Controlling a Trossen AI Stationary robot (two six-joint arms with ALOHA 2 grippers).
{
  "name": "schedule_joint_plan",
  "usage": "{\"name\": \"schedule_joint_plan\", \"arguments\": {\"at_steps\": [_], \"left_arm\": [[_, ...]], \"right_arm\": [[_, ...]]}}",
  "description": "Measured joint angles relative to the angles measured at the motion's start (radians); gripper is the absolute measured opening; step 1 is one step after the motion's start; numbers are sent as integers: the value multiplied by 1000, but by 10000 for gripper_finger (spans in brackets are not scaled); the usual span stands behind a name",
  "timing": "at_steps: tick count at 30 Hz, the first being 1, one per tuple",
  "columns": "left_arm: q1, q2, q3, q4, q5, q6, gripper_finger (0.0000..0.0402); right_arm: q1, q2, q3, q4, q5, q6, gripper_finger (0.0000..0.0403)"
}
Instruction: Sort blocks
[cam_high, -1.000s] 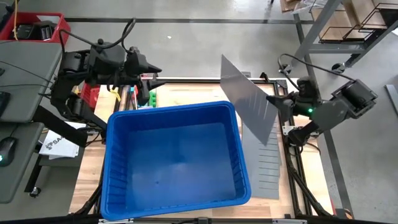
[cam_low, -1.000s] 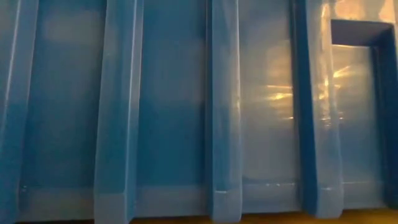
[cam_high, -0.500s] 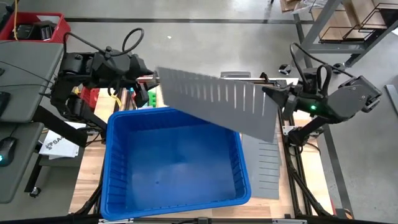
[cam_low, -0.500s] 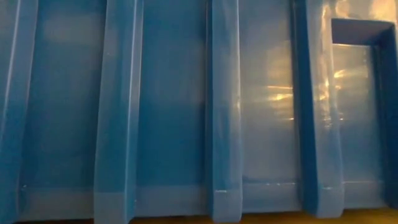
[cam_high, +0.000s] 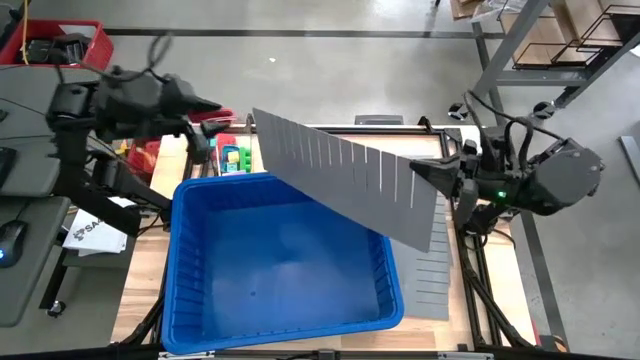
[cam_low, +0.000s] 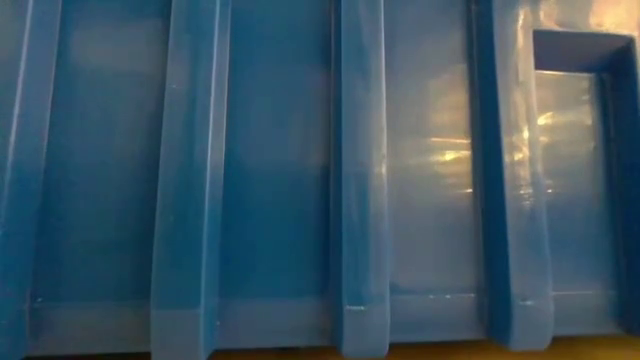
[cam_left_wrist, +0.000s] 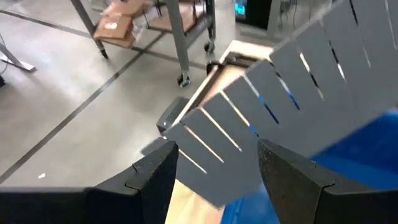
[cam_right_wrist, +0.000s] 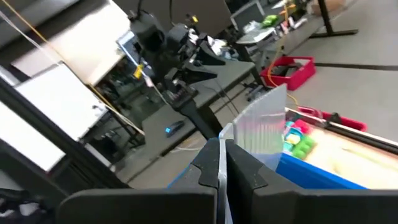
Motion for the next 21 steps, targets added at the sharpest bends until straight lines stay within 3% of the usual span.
{"name": "schedule_joint_plan", "arguments": {"at_steps": [9,14,21], "left_arm": [[0,-63,0,46,-33,-34,218],[0,-68,0,51,-53,-52,218],[0,-53,0,50,78,-113,218]], "right_arm": [[0,0,0,211,-42,-183,0],[0,11,0,236,-76,-212,0],[-50,42,0,167,-162,-142,0]]}}
